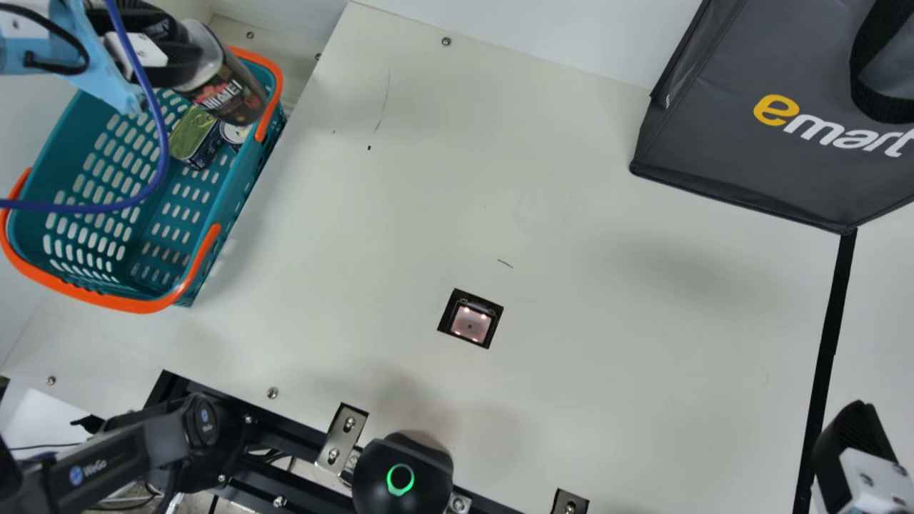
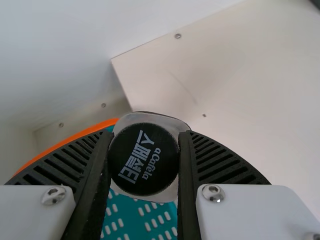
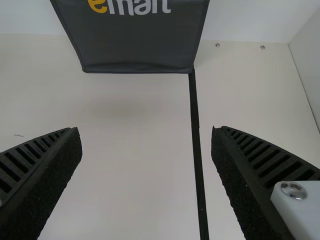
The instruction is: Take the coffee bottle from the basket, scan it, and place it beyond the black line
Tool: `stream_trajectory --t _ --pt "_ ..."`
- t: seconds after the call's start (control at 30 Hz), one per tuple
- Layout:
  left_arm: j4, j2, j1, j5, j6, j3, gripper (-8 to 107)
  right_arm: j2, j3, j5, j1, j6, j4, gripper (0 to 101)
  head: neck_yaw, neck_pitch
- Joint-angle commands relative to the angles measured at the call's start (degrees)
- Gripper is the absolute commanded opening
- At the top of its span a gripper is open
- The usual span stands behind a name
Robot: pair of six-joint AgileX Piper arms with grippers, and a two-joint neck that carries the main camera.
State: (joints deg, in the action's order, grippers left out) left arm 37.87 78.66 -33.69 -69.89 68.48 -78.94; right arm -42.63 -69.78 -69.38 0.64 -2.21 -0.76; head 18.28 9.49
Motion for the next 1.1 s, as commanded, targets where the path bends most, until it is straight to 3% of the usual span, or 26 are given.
stream_trajectory --t 0.0,0.5,1.07 --pt "-0.07 -0.91 1.59 -0.01 -0.32 1.16 10 0.0 0.0 0.0 0.0 0.0 0.0 91 0.14 -1.57" --pt "-0.94 -6.38 12.25 0.42 -4.02 7.04 10 0.0 0.0 0.0 0.0 0.0 0.06 91 0.14 -1.57" --pt "-3.3 -9.65 27.78 8.04 -9.78 15.19 10 0.0 0.0 0.0 0.0 0.0 0.06 91 0.14 -1.57"
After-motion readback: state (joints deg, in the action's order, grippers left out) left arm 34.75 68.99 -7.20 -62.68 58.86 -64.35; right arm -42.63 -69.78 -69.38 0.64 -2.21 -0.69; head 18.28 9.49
